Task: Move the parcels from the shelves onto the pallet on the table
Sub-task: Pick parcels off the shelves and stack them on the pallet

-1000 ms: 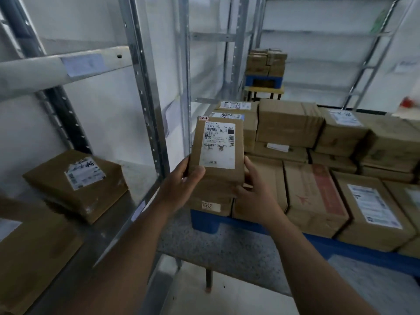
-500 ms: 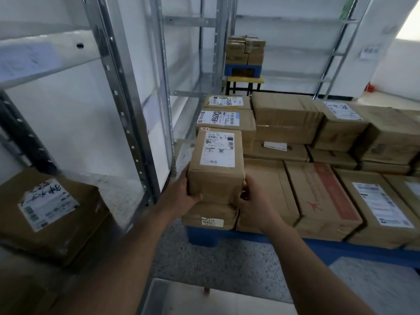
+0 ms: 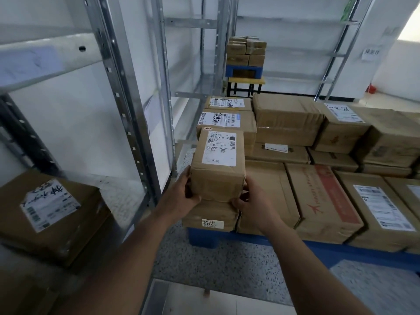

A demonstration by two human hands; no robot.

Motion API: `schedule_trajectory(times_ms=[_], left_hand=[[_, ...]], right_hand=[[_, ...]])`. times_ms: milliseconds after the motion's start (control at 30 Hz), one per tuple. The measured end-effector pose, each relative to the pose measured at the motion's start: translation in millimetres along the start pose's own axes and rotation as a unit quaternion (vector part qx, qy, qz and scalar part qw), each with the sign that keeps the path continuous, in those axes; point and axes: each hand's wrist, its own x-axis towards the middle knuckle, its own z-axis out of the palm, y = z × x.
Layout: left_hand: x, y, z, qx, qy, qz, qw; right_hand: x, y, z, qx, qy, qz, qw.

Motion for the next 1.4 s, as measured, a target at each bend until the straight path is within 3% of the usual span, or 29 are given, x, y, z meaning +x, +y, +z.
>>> schedule_trajectory(times_ms=[233, 333, 467, 667, 800, 933, 1167, 1400], left_hand=[[-53, -6, 14, 0.043, 0.117, -0.017, 0.992], [-85, -5, 22, 0.013, 0.123, -0.015, 0.992], [-141, -3, 43, 0.038, 0.152, -0.054, 0.986], [-221, 3, 67, 0.181, 0.223, -0.098, 0.953], [-274, -1, 75, 0.217, 0.238, -0.16, 0.933], [-328, -3, 84, 0.272, 0.299, -0.19, 0.894], [-418, 7, 84, 0.331, 0.352, -0.286, 0.828], [-478, 5, 70, 0.312, 0.408, -0.336, 0.79]], right_hand=[[-34, -1, -6, -0.108, 0.062, -0.016, 0.992], [-58, 2, -2, -0.139, 0.119, -0.085, 0.979], [-91, 13, 17, -0.136, 0.124, -0.199, 0.963], [-145, 18, 41, -0.16, 0.047, -0.285, 0.944], [-181, 18, 46, -0.171, -0.022, -0.329, 0.928], [-214, 17, 55, -0.179, -0.049, -0.389, 0.902], [-268, -7, 86, -0.198, -0.117, -0.426, 0.875], [-309, -37, 116, -0.182, -0.155, -0.476, 0.847]])
